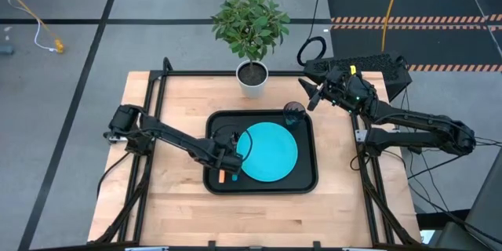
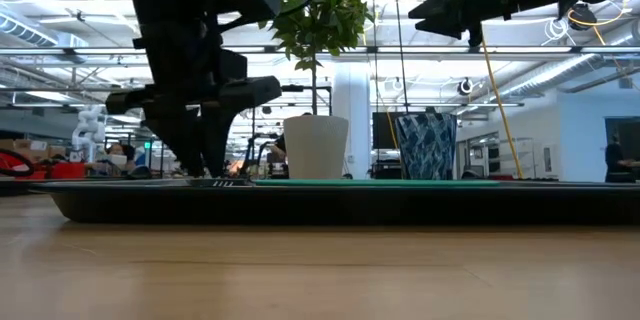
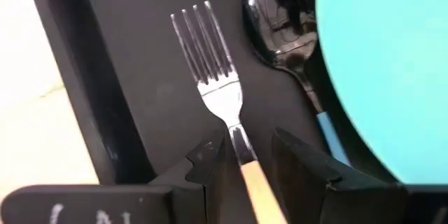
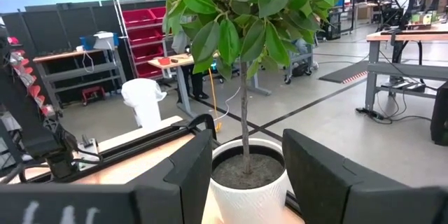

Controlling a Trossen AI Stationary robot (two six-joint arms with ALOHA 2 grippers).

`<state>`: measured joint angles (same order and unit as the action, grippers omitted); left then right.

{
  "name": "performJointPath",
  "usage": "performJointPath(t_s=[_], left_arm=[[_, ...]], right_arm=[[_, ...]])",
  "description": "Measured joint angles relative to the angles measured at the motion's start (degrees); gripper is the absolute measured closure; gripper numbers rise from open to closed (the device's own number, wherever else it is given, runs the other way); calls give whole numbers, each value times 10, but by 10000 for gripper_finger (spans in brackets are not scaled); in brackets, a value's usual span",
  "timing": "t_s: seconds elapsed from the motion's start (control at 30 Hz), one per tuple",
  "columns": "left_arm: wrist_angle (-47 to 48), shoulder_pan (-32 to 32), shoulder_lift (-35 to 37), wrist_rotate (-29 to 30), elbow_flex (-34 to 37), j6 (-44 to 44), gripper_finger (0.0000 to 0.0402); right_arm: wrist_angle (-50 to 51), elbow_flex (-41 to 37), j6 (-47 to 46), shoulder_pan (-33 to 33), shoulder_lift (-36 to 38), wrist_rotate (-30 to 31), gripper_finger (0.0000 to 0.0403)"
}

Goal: Pick and place plate/cup/fork/spoon on tray
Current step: Adjust the yellow fork on the black tray

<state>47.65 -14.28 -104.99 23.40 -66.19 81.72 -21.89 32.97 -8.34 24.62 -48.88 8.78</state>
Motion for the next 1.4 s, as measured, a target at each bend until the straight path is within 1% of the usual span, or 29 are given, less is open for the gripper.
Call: performJointPath(t_s=[0.5, 0.77, 1.4], left_arm=[[0, 2, -38, -16, 0, -6, 284], [8, 2, -38, -18, 0, -6, 284], [59, 4, -38, -19, 0, 1, 284]], right_arm=[[2, 0, 0, 0, 0, 0, 234], [1, 0, 0, 0, 0, 0, 234], [2, 0, 0, 0, 0, 0, 234]])
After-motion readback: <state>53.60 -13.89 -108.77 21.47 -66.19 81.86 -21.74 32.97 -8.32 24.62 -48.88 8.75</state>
